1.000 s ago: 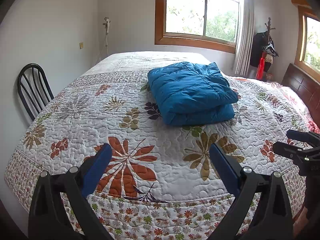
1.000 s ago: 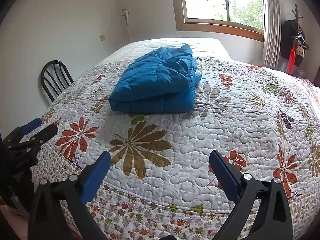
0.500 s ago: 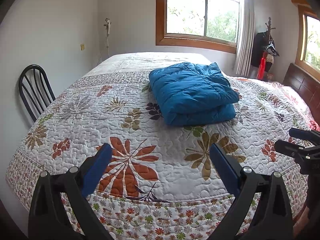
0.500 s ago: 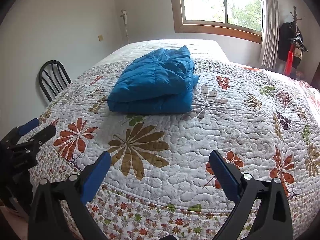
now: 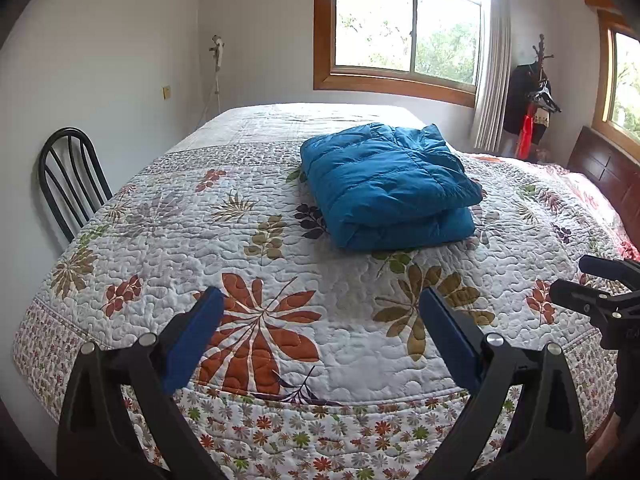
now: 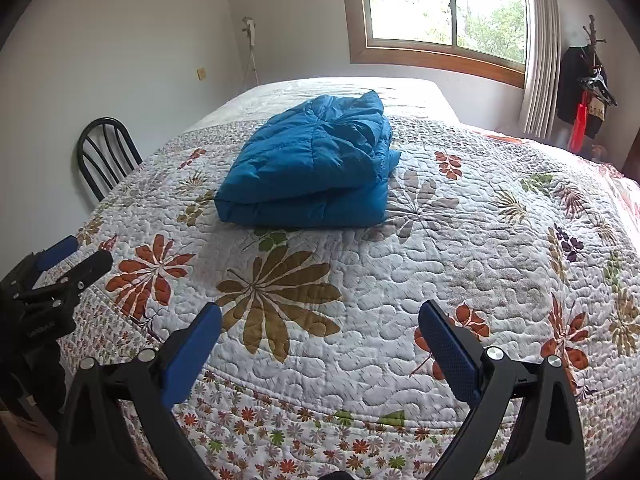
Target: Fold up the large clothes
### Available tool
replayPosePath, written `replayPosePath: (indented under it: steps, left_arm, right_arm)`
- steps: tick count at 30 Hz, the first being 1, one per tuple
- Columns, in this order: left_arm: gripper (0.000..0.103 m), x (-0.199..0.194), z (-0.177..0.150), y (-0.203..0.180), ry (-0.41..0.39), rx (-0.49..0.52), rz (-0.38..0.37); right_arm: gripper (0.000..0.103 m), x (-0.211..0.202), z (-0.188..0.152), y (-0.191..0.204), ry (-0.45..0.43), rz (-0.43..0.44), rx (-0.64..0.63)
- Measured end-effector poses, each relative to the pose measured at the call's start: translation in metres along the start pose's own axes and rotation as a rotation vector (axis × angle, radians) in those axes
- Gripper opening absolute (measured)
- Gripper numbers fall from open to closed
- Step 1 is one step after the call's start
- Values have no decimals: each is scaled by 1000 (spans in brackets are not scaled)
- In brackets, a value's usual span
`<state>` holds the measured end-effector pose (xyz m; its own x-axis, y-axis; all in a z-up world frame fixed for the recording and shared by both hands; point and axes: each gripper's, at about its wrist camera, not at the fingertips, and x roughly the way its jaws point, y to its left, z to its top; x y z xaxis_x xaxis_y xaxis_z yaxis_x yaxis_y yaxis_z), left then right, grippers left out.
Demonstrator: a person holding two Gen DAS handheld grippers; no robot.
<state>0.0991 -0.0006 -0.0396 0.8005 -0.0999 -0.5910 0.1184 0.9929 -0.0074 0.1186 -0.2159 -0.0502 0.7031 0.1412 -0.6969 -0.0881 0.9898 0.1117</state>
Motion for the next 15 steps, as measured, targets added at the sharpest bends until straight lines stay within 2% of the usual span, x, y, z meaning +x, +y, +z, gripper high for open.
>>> replayPosePath:
  steps: [15]
  left_arm:
    - [97, 0, 0, 1, -1, -1, 4]
  right_arm:
    - [99, 0, 0, 0, 0, 1, -4]
